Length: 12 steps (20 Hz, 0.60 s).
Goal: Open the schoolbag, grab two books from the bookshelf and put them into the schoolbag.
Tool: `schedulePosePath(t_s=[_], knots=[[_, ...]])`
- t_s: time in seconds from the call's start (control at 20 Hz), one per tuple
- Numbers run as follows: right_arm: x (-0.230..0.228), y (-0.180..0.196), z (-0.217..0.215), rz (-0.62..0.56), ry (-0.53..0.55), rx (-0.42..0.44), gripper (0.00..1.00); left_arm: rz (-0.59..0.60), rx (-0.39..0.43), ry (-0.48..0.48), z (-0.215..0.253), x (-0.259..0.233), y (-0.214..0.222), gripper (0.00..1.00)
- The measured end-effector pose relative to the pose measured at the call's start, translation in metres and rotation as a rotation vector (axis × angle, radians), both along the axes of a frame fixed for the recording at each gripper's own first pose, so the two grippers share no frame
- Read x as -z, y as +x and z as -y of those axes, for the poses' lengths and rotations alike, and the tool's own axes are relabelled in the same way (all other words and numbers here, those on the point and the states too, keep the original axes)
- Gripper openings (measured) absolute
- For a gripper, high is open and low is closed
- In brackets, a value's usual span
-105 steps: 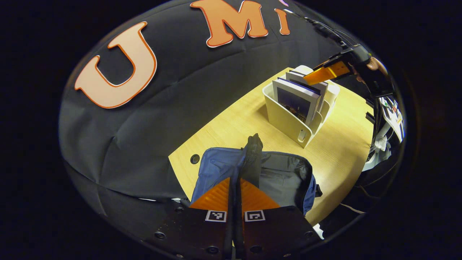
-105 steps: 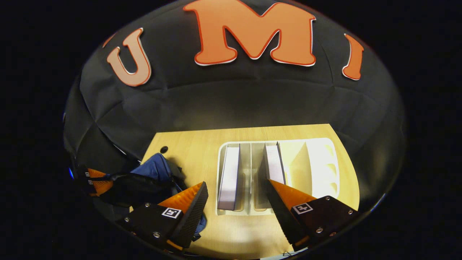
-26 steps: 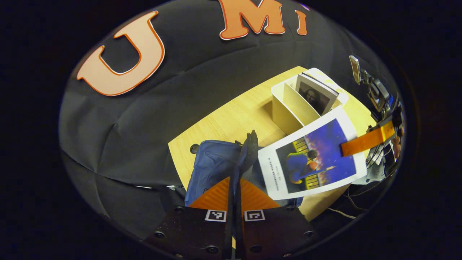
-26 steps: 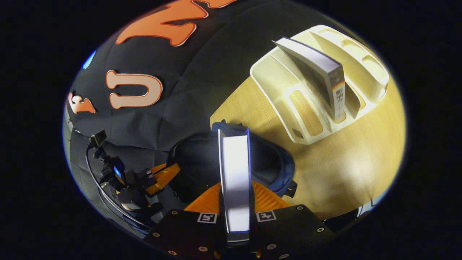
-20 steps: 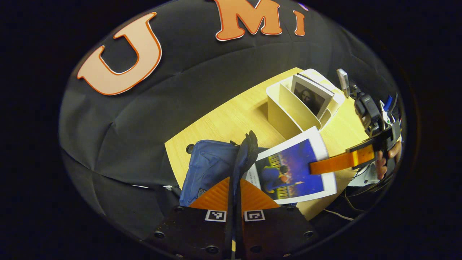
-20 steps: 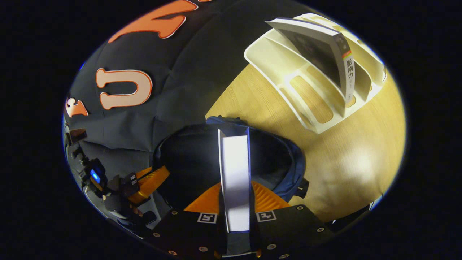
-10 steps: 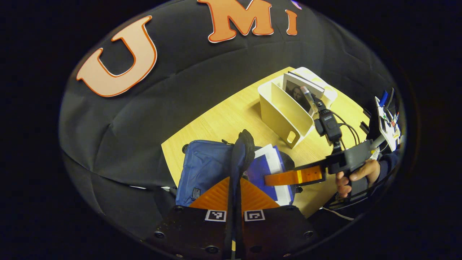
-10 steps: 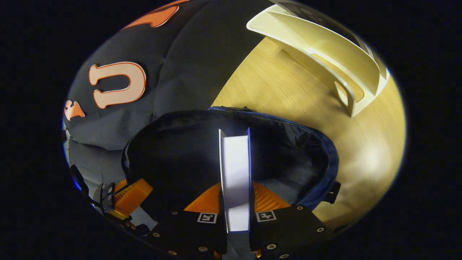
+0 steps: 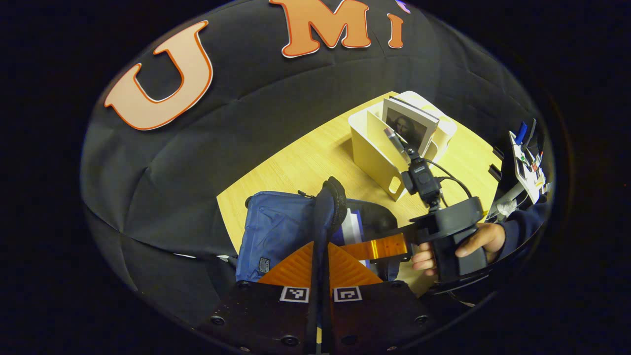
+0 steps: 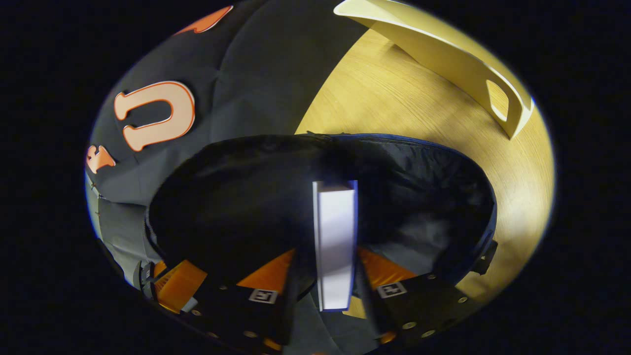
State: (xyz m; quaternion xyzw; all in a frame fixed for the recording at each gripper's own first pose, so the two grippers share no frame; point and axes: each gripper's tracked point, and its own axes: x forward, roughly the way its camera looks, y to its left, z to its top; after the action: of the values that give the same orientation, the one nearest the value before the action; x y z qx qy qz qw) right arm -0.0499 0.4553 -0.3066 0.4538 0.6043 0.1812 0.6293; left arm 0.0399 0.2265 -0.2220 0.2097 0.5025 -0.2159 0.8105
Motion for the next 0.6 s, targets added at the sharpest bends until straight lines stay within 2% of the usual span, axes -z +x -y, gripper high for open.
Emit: schedulePosePath(t_s=[0.1, 0.15, 0.4, 0.6], knots=[[-0.004, 0.002, 0.018, 0.027, -0.045, -0.015, 0.73, -0.002, -0.015, -0.021, 0.001, -0.001, 0.002, 0.04], [-0.007, 0.007, 0.025, 0.051, -0.065, -0.013, 0.95, 0.001, -0.02, -0.026, 0.001, 0.001, 0.003, 0.04], [-0.013, 0.033, 0.08, 0.178, -0.192, -0.004, 0.96, -0.009, -0.053, -0.05, 0.003, 0.006, 0.003, 0.04], [-0.042, 0.055, 0.134, 0.301, -0.301, -0.029, 0.97, -0.014, -0.055, -0.044, 0.006, 0.012, 0.002, 0.04]])
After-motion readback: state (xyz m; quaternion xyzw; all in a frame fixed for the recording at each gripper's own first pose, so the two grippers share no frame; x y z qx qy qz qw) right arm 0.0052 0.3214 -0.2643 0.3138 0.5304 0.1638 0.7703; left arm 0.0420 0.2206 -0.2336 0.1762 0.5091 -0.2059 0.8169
